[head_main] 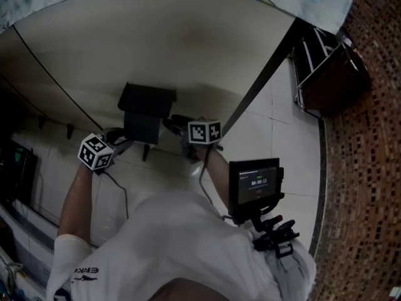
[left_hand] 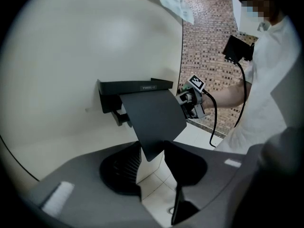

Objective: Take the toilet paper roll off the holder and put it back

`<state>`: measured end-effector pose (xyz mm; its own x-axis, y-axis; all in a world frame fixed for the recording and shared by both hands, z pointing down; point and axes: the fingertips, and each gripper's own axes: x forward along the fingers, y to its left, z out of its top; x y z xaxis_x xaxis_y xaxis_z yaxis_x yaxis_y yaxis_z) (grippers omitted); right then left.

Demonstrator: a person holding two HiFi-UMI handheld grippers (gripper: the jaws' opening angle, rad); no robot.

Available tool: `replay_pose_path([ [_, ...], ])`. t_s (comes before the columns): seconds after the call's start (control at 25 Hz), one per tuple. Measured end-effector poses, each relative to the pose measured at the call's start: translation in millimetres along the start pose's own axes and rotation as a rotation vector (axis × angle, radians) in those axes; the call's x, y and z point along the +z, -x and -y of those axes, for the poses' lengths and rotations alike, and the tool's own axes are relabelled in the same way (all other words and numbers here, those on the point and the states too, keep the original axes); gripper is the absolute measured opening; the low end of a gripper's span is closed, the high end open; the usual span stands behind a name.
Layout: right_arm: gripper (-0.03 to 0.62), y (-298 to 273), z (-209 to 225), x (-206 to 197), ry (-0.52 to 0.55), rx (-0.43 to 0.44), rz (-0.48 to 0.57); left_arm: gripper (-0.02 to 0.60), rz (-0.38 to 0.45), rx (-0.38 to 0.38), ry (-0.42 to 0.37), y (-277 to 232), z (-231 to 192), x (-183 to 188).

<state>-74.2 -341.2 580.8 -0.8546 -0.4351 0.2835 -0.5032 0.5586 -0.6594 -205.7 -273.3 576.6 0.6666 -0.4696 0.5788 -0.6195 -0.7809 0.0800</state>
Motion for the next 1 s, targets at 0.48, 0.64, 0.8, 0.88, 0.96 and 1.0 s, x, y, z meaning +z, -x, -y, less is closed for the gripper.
replay_pose_path([
  [0.48, 0.193, -12.7, -6.9, 1.0, 0.057, -0.005, -0.029, 0.153, 0.002, 0.007, -0.003, 1.5, 1.6, 0.1],
  [0.64, 0.192, -15.0, -9.3, 2.7, 0.086, -0.010, -0.042, 0.153, -0.001, 0.009, -0.006, 1.4, 3.5, 2.2],
  [0.8, 0.198, -16.4, -9.7, 1.6, 0.099, -0.006, -0.056, 0.155, -0.003, 0.011, -0.006, 2.5, 4.2, 1.5],
  [0.88, 0.206, -17.5, -9.4, -0.1, 0.099, -0.004, -0.062, 0.155, -0.003, 0.010, -0.005, 3.3, 4.3, -0.5],
  [0.96, 0.207, -17.7, -9.3, -1.3, 0.103, -0.003, -0.066, 0.155, -0.002, 0.011, -0.005, 3.5, 5.0, -1.9],
  [1.0, 0.207, -17.6, -9.3, -1.8, 0.106, -0.003, -0.068, 0.155, -0.003, 0.012, -0.004, 3.4, 5.4, -2.3],
])
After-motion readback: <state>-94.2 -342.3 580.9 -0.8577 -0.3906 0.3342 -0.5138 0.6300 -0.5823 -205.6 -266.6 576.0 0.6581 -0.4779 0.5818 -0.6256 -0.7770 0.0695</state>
